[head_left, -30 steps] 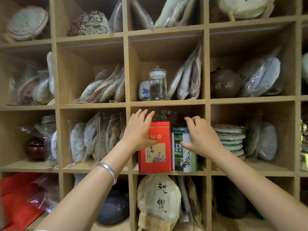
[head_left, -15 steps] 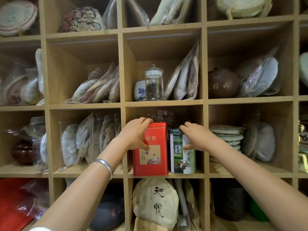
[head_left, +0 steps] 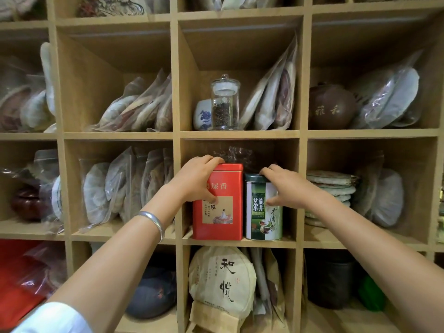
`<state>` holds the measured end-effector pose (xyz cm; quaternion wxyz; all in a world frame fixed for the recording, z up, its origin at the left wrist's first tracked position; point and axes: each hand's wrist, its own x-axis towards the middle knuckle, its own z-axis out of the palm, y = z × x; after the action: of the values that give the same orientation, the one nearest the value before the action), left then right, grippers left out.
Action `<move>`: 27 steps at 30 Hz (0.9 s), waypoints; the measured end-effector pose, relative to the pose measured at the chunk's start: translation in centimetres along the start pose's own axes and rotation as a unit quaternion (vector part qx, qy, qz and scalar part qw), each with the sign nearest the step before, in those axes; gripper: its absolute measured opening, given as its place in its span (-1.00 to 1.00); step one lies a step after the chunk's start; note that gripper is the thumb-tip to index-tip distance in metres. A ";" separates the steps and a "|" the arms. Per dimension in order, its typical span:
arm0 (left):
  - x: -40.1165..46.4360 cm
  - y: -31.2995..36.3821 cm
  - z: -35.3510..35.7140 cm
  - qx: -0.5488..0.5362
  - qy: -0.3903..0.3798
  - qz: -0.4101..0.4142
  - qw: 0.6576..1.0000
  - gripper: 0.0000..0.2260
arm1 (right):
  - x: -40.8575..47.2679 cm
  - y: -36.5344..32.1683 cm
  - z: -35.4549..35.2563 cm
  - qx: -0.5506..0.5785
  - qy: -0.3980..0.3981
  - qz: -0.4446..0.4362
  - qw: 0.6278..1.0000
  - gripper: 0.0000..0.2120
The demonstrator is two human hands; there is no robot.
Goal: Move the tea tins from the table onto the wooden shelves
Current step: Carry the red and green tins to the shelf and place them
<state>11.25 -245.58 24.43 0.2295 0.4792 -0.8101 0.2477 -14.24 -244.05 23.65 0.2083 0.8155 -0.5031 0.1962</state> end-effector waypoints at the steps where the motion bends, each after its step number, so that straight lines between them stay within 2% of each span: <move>1: 0.1 0.0 0.1 0.001 0.000 0.001 1.000 -0.03 | 0.0 0.0 0.0 -0.014 0.002 -0.002 1.000 -0.25; 4: 0.1 -0.1 0.2 -0.009 0.001 0.001 1.000 -0.03 | 0.1 0.1 0.2 -0.041 0.008 -0.006 0.999 -0.26; 15: 0.2 -0.5 0.6 -0.014 0.013 0.011 1.000 -0.03 | 0.3 0.5 1.0 -0.022 0.027 -0.006 0.999 -0.25; 27: 0.2 -0.5 0.5 -0.014 0.011 0.017 1.000 -0.04 | 0.2 0.5 0.8 -0.023 0.013 -0.006 1.000 -0.21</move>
<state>11.57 -246.19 24.24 0.2410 0.4597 -0.8189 0.2450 -14.55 -244.85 23.11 0.2348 0.8110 -0.4995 0.1939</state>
